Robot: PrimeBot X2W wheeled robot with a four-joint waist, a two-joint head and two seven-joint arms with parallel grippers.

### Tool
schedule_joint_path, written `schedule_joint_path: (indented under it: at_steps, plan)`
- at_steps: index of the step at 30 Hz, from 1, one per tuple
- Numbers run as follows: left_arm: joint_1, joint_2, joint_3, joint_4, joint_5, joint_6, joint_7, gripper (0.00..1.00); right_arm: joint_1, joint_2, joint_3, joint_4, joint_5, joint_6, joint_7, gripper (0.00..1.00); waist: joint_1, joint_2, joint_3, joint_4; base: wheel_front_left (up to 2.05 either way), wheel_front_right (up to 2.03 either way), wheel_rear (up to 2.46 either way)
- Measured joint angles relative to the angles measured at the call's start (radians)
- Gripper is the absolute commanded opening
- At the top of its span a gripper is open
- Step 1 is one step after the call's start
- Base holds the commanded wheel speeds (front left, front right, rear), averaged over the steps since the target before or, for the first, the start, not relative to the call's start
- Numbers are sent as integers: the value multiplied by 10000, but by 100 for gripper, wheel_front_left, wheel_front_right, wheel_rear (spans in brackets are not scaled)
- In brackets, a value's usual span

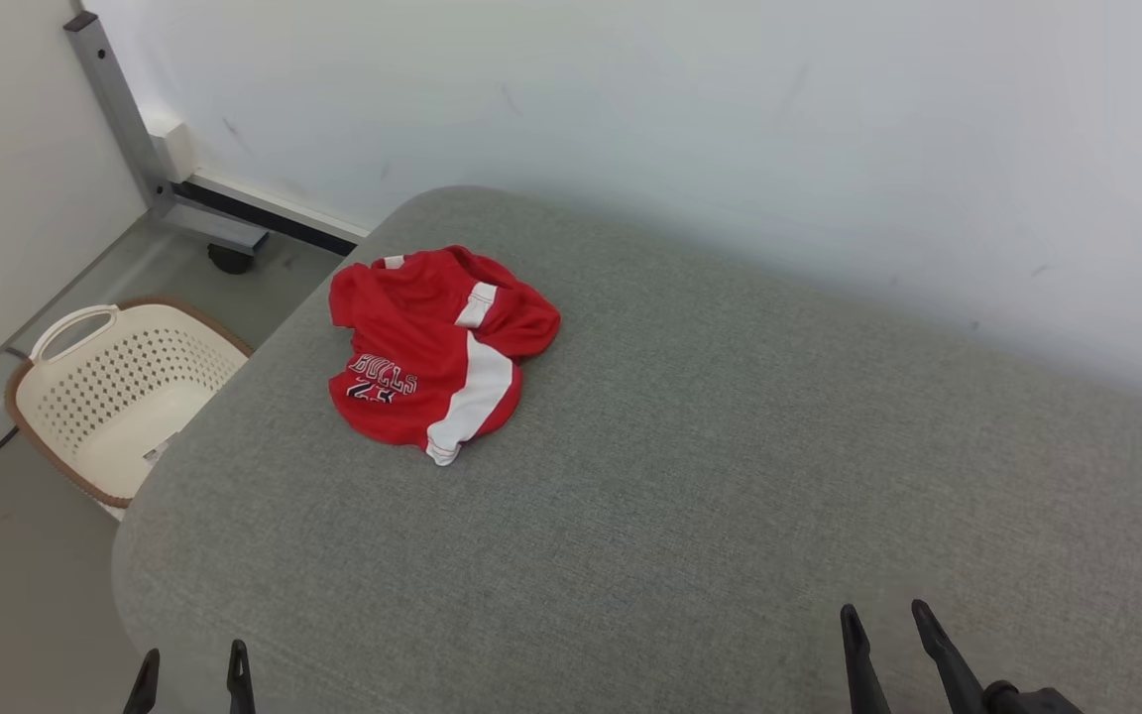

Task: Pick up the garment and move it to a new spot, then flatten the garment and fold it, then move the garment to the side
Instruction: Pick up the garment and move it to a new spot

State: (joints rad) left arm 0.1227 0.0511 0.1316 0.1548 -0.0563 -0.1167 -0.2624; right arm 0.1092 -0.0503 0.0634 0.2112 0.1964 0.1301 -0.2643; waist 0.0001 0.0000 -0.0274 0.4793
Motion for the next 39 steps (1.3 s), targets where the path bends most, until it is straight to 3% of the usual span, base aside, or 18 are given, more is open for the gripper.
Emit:
schedule_joint_path:
  at_steps: [11,21,31,39]
  plan:
    - [9,-2,13,-94,-69,199,0,100,-104,-2,173,105,-2,0,0,100,0,0,38,160,0,0,0]
    - [-531,2,261,228,-157,105,0,100,-100,4,278,25,-13,0,2,100,0,0,-77,-167,0,0,0]
    - [-2814,499,947,1064,-640,-69,0,100,-779,6,251,-75,-360,0,0,100,0,1,298,-1538,0,0,0]
    - [-4710,1588,1676,1904,-1131,-86,-2,100,-1480,0,190,-303,-366,0,2,100,1,3,1051,-3041,0,0,0]
